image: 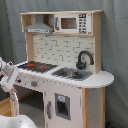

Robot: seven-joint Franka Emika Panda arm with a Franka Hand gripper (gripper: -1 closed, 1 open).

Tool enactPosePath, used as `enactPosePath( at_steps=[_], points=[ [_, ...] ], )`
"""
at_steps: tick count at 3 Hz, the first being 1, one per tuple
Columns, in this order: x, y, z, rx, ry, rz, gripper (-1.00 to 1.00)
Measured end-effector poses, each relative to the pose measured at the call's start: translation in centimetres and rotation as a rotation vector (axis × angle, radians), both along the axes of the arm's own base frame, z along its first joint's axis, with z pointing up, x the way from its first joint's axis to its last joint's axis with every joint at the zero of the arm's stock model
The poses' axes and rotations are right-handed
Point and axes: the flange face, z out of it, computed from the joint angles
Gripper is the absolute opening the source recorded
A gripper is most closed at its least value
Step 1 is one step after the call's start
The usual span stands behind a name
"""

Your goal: Play with the kitchen

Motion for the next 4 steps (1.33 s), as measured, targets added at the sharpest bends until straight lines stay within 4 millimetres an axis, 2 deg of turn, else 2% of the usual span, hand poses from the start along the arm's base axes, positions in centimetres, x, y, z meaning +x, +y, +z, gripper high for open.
enactPosePath(
  at_steps=[2, 4],
  points=[
    [3.4, -1.0, -1.0, 0.01, 0.164, 0.079, 1.0],
    [6.4, -2.9, -2.0, 0.002, 0.297, 0.174, 1.0]
  ],
)
